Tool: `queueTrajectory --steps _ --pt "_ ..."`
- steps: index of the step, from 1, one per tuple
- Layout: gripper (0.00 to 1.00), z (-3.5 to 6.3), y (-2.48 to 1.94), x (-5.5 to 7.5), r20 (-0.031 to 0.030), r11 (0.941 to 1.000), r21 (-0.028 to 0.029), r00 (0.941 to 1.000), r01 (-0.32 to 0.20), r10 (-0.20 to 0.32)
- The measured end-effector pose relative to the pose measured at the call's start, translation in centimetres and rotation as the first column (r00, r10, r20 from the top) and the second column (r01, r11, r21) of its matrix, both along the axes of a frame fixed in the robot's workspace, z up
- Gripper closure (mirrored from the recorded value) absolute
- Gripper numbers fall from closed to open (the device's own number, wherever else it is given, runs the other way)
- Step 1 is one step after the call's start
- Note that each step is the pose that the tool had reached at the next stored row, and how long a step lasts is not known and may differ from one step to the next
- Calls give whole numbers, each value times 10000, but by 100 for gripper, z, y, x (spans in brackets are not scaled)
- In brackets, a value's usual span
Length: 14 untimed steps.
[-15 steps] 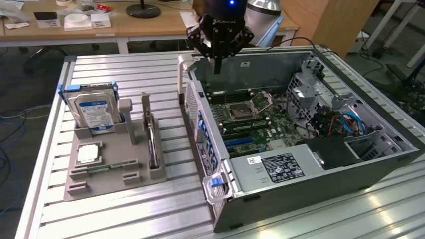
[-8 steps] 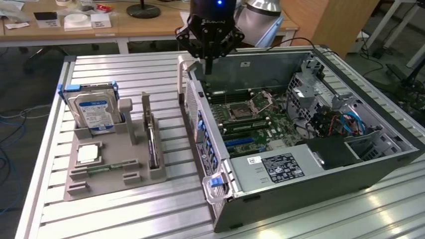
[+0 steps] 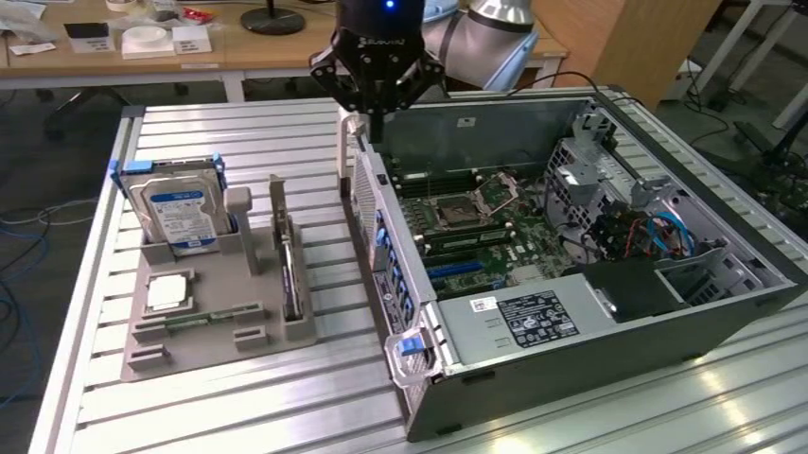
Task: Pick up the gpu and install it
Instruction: 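Reach for the gpu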
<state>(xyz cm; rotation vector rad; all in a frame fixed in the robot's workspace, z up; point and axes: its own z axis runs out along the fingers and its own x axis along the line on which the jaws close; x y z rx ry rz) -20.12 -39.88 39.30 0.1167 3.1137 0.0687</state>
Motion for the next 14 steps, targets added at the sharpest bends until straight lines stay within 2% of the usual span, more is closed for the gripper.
queueTrajectory --steps 14 --pt "89 -4 0 -435 1 10000 1 10000 -4 4"
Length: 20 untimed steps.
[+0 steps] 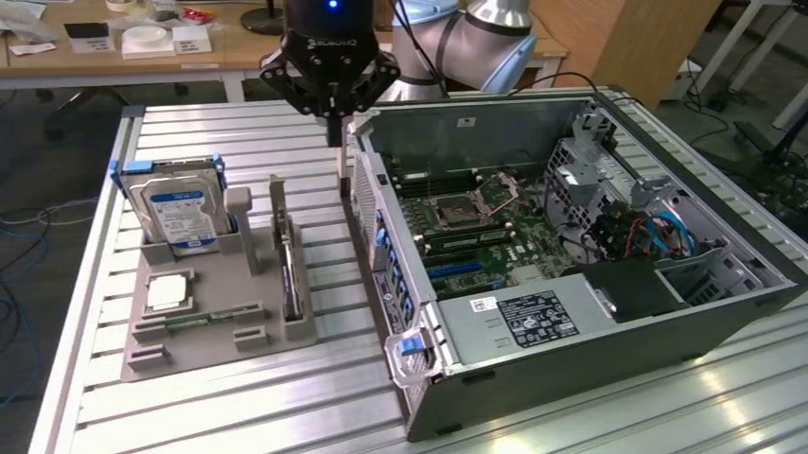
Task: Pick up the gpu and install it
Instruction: 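Reach for the gpu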
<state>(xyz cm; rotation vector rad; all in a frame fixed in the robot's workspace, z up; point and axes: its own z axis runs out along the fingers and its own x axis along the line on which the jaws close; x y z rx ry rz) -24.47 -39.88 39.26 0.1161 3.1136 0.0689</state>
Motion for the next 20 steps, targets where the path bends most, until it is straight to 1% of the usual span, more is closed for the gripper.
queueTrajectory --steps 9,19,20 --pt "89 -1 0 -319 -1 10000 -1 10000 -2 2" --pt "89 -4 0 -737 -1 10000 -1 10000 -7 7" --pt "89 -4 0 -763 -1 10000 -1 10000 -7 7"
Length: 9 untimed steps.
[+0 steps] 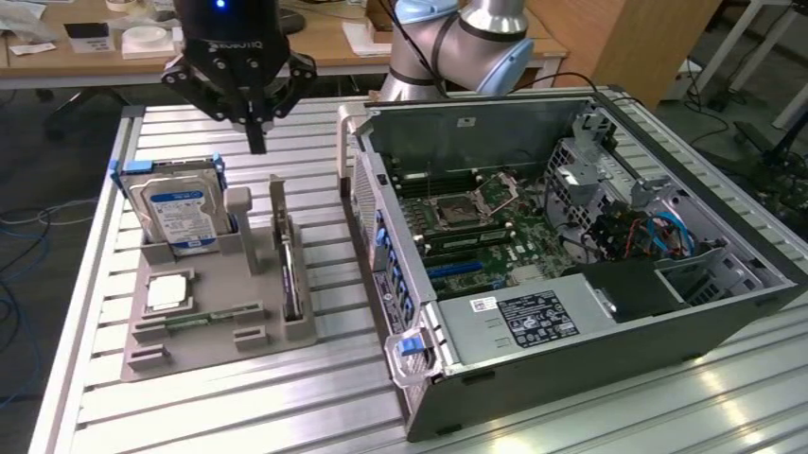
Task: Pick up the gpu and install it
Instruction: 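Reach for the gpu, then pick up the gpu and move the gpu toward the slot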
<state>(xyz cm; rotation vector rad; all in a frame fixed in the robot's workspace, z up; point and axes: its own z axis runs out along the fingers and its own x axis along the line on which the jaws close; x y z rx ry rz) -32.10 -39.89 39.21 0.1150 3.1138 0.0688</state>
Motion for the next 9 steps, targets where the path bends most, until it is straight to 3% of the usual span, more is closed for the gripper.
queueTrajectory --steps 9 --pt "89 0 0 -3 0 10000 0 10000 -6 6"
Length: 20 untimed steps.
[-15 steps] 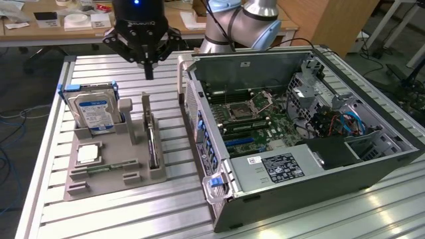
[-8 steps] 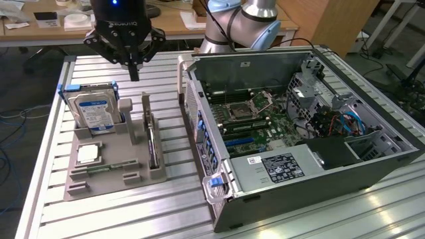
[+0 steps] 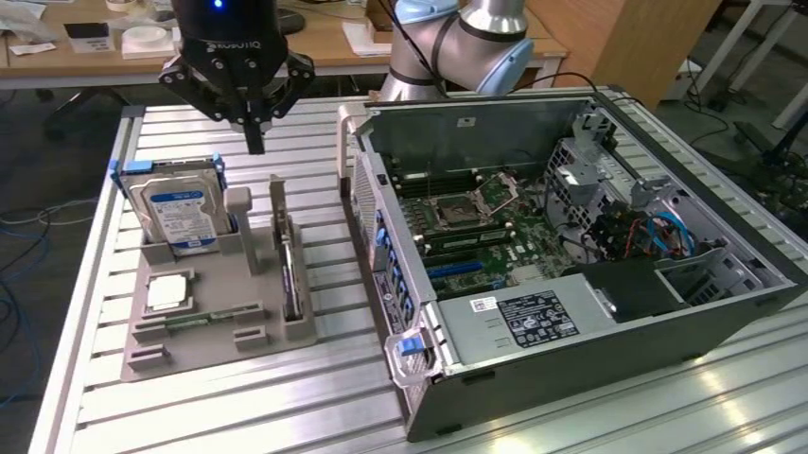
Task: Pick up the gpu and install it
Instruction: 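Pick up the gpu and move the gpu toward the slot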
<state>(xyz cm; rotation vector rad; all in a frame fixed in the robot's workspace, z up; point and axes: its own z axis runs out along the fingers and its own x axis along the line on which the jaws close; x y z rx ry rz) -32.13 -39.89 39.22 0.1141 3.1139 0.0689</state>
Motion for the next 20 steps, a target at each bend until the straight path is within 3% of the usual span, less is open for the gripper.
queueTrajectory --steps 7,12,15,18,20 --pt "89 0 0 0 1 10000 0 10000 -4 4" --pt "65 0 0 0 1 10000 0 10000 -7 7" --pt "59 0 0 0 1 10000 0 10000 -8 8" --pt "42 -1 0 -4 3 10000 1 10000 -8 8" --pt "42 -1 0 -3 5 10000 -2 10000 -9 9"
